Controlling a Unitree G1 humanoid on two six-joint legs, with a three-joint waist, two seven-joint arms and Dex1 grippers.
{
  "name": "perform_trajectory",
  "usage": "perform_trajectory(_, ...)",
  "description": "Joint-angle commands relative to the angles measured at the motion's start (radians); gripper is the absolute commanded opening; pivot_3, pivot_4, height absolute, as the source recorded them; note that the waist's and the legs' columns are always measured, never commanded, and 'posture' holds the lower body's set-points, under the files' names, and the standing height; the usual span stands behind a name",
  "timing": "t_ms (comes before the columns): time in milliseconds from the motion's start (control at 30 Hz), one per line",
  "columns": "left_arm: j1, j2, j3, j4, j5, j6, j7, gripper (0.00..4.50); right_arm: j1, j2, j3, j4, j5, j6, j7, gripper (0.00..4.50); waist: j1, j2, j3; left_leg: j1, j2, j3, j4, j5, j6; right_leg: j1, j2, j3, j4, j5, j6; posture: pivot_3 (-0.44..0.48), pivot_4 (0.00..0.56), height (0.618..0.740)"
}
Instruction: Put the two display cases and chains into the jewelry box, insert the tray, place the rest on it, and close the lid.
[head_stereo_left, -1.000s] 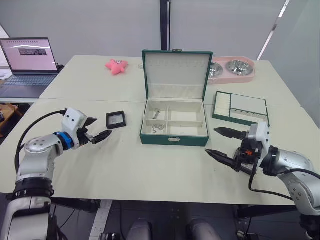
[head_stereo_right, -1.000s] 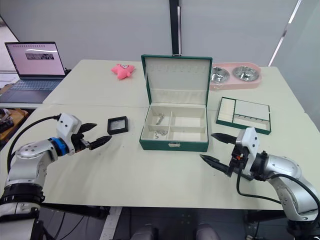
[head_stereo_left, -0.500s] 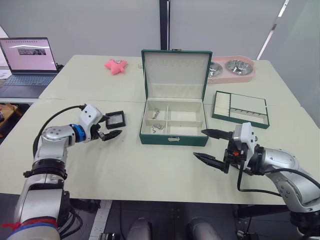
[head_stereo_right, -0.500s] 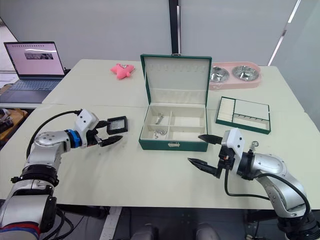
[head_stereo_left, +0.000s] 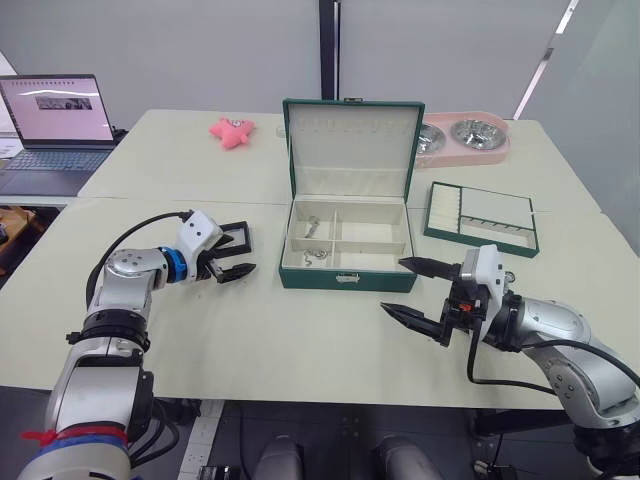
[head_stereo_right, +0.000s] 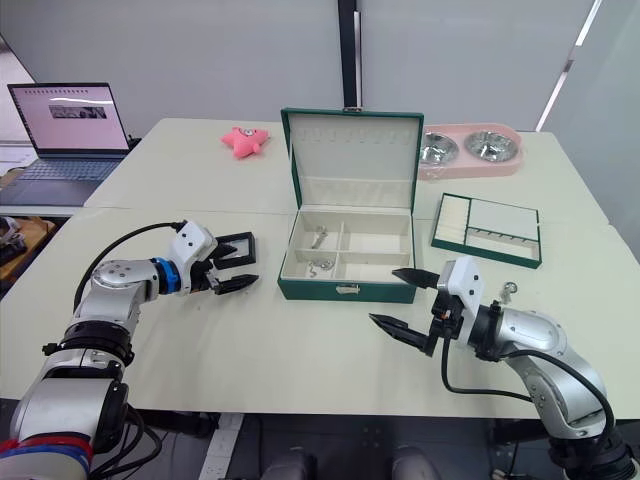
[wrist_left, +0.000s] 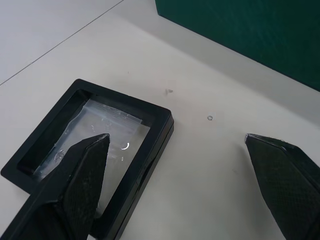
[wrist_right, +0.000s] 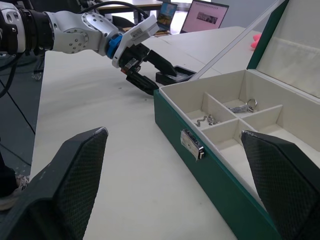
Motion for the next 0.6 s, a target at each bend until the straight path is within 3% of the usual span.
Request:
perform_trajectory(33, -0.010, 0.007, 0.003, -0.013, 0.004, 0.004, 0.003, 4.48, 0.020, 0.005, -0.015, -0.046, 0.014, -0.008, 0.000, 4.50, 0.000, 0.000, 0.000, 0.000, 0.000, 0.000, 0.000, 0.000, 0.000, 0.000, 0.000, 0.000, 0.000, 0.000, 0.000, 0.000, 0.150, 0.740)
perform_trajectory(100, -0.006, 0.007, 0.005, -0.018, 0.002, 0.009, 0.006, 4.30, 0.034, 0.004, -0.017, -0.043, 0.013, -0.013, 0.002, 4.50, 0.000, 0.000, 0.000, 0.000, 0.000, 0.000, 0.000, 0.000, 0.000, 0.000, 0.000, 0.000, 0.000, 0.000, 0.000, 0.000, 0.150, 0.740)
perform_trajectory(200, -0.002, 0.006, 0.007, -0.023, 0.001, 0.015, 0.010, 3.57, 0.058, -0.004, -0.020, -0.027, -0.003, -0.031, 0.014, 4.50, 0.000, 0.000, 0.000, 0.000, 0.000, 0.000, 0.000, 0.000, 0.000, 0.000, 0.000, 0.000, 0.000, 0.000, 0.000, 0.000, 0.150, 0.740)
perform_trajectory(567, 0.006, 0.004, 0.007, -0.039, -0.003, 0.025, 0.015, 0.08, 0.083, -0.019, -0.072, -0.018, -0.004, -0.044, 0.027, 4.50, 0.000, 0.000, 0.000, 0.000, 0.000, 0.000, 0.000, 0.000, 0.000, 0.000, 0.000, 0.000, 0.000, 0.000, 0.000, 0.000, 0.150, 0.740)
perform_trajectory(600, 0.005, 0.004, 0.008, -0.040, -0.005, 0.027, 0.014, 0.03, 0.084, -0.019, -0.075, -0.020, -0.003, -0.044, 0.027, 4.50, 0.000, 0.000, 0.000, 0.000, 0.000, 0.000, 0.000, 0.000, 0.000, 0.000, 0.000, 0.000, 0.000, 0.000, 0.000, 0.000, 0.150, 0.740)
